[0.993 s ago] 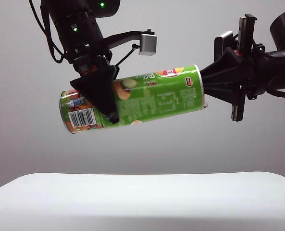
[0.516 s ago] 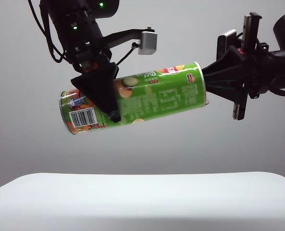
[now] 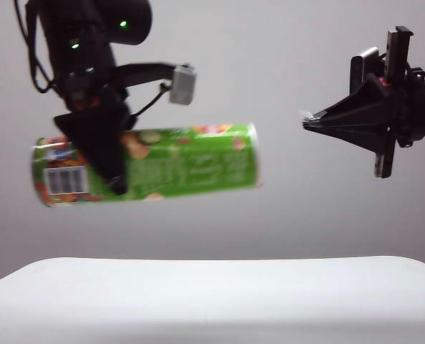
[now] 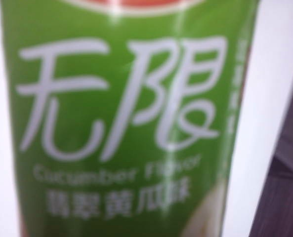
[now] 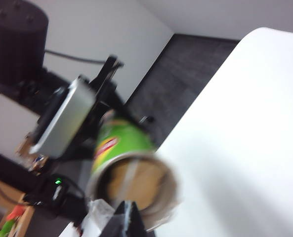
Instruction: Pick up the green tub of chips from the desk, pull out the transparent container with the chips inside partially, and then place the chips back on the desk.
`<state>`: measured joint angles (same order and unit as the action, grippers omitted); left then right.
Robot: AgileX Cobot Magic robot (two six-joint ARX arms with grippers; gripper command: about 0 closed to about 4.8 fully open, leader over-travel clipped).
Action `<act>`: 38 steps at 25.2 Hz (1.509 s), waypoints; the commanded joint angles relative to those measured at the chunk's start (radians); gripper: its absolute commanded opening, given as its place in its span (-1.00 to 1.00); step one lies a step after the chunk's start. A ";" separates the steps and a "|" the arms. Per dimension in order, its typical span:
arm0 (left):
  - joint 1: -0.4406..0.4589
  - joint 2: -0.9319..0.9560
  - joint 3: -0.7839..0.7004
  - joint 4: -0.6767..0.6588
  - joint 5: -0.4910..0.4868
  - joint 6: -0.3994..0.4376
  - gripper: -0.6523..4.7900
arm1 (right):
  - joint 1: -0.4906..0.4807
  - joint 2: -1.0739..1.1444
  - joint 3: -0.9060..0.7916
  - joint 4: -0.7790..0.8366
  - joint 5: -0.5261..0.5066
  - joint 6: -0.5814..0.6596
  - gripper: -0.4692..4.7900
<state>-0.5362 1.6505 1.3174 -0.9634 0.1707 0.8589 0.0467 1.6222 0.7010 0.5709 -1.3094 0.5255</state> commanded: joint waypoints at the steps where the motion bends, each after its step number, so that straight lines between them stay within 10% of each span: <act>1: 0.013 -0.006 0.005 0.020 0.012 -0.003 0.01 | -0.002 -0.004 0.002 0.016 -0.002 -0.006 -0.76; 12: -0.002 -0.006 0.007 0.108 0.009 0.002 0.05 | -0.003 -0.004 0.002 0.017 -0.020 -0.006 -0.57; 23: -0.032 -0.006 0.007 0.156 0.059 -0.003 0.65 | -0.003 -0.004 0.002 0.017 -0.017 -0.006 -0.57; 38: -0.029 -0.005 0.005 0.175 0.005 0.005 0.62 | -0.006 -0.004 0.002 0.010 0.036 -0.012 -0.57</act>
<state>-0.5663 1.6501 1.3205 -0.7975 0.1761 0.8612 0.0422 1.6222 0.7010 0.5758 -1.2961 0.5224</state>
